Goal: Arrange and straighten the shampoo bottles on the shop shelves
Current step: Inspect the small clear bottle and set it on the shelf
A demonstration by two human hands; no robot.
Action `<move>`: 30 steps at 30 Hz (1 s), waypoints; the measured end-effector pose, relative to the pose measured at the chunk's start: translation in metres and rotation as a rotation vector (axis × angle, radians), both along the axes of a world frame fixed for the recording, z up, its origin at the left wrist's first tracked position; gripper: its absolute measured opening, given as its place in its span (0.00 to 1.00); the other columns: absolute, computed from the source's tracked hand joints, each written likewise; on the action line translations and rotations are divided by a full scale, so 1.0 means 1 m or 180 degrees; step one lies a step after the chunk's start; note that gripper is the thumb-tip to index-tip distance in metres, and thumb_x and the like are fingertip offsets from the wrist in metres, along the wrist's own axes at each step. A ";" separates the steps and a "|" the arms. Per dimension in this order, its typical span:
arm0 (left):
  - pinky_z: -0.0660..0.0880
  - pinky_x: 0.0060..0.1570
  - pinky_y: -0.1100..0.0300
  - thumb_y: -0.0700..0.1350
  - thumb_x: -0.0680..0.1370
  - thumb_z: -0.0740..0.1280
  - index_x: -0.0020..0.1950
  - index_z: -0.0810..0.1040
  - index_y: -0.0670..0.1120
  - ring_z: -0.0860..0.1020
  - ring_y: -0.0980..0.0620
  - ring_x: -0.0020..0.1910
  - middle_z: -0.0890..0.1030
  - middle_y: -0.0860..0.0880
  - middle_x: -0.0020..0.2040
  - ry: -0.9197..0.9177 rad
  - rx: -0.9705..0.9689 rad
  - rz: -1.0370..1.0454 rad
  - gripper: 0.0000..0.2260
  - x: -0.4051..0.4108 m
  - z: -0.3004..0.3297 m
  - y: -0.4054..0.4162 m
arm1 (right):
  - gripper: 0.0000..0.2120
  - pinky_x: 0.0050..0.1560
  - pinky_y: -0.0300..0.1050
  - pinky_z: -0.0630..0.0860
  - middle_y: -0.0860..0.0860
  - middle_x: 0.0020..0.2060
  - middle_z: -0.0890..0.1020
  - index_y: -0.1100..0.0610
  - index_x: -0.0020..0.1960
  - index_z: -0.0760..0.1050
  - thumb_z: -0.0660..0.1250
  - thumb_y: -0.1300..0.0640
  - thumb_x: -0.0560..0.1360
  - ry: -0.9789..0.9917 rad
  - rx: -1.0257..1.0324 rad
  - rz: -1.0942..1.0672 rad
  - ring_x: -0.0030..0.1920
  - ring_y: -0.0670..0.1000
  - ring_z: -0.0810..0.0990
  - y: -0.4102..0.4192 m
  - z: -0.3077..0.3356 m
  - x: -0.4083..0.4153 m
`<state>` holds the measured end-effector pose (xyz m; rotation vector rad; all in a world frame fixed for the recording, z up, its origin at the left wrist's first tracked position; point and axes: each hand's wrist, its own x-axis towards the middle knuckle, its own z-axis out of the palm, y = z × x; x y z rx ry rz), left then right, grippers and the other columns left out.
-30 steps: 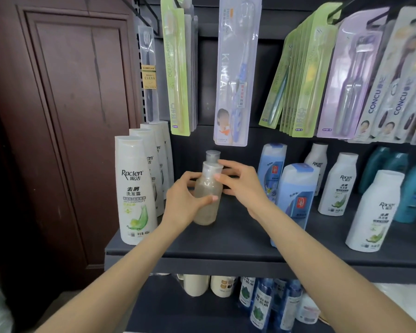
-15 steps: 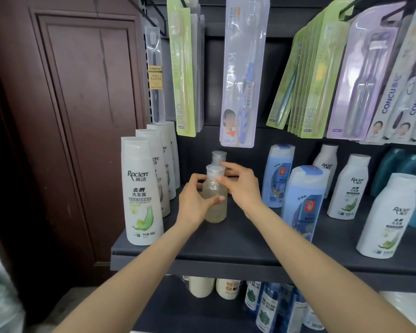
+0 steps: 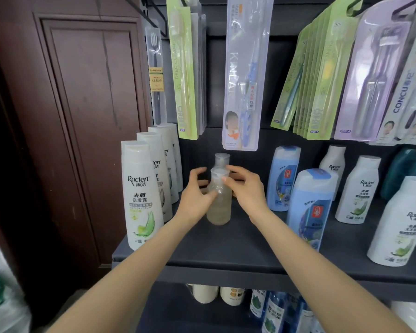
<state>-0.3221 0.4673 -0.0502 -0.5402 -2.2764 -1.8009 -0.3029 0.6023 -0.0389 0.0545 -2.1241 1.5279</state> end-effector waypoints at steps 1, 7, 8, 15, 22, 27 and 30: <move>0.74 0.56 0.55 0.41 0.75 0.66 0.68 0.64 0.53 0.76 0.54 0.53 0.75 0.47 0.58 0.0005 0.0197 0.0030 0.24 -0.001 0.006 -0.001 | 0.14 0.55 0.45 0.78 0.47 0.50 0.81 0.50 0.60 0.77 0.68 0.54 0.75 -0.0019 -0.0164 -0.0001 0.52 0.46 0.80 0.003 -0.002 -0.004; 0.75 0.54 0.55 0.51 0.78 0.63 0.64 0.71 0.54 0.76 0.55 0.52 0.78 0.51 0.53 0.0121 -0.0098 -0.0089 0.14 -0.005 0.029 0.005 | 0.09 0.61 0.53 0.75 0.53 0.55 0.81 0.53 0.55 0.79 0.63 0.57 0.78 -0.0203 -0.1131 -0.0607 0.56 0.53 0.78 0.003 0.003 -0.032; 0.75 0.51 0.60 0.53 0.78 0.63 0.62 0.73 0.54 0.75 0.55 0.52 0.78 0.51 0.53 0.0158 -0.0300 -0.0135 0.13 -0.006 0.029 0.005 | 0.10 0.61 0.52 0.75 0.53 0.56 0.81 0.55 0.58 0.78 0.63 0.57 0.78 -0.0226 -0.1154 -0.0626 0.57 0.52 0.78 0.002 0.007 -0.036; 0.77 0.55 0.50 0.54 0.76 0.66 0.52 0.76 0.54 0.76 0.54 0.52 0.78 0.53 0.48 -0.0083 -0.0404 -0.0418 0.08 -0.011 0.029 -0.001 | 0.13 0.55 0.45 0.72 0.51 0.57 0.79 0.53 0.61 0.76 0.63 0.53 0.78 -0.0463 -0.1233 -0.0380 0.52 0.49 0.75 -0.001 0.028 -0.066; 0.76 0.45 0.55 0.50 0.77 0.65 0.49 0.74 0.50 0.75 0.55 0.42 0.75 0.55 0.41 0.0024 -0.0385 -0.0433 0.05 -0.011 0.031 0.001 | 0.14 0.53 0.44 0.73 0.51 0.53 0.77 0.56 0.61 0.74 0.67 0.58 0.76 -0.0703 -0.0855 -0.0147 0.52 0.51 0.76 0.000 0.031 -0.080; 0.69 0.33 0.69 0.49 0.77 0.65 0.48 0.73 0.50 0.71 0.60 0.37 0.73 0.55 0.39 0.0128 -0.0308 -0.0477 0.04 -0.014 0.029 -0.002 | 0.13 0.61 0.51 0.74 0.55 0.57 0.78 0.56 0.59 0.74 0.67 0.61 0.75 -0.0629 -0.0575 -0.0236 0.56 0.54 0.78 -0.001 0.027 -0.087; 0.66 0.31 0.77 0.48 0.77 0.65 0.49 0.73 0.48 0.71 0.62 0.37 0.74 0.56 0.39 0.0214 -0.0272 -0.0471 0.05 -0.016 0.025 -0.002 | 0.17 0.62 0.51 0.74 0.55 0.58 0.78 0.57 0.63 0.73 0.68 0.59 0.75 -0.0656 -0.0370 -0.0305 0.58 0.55 0.77 -0.002 0.027 -0.089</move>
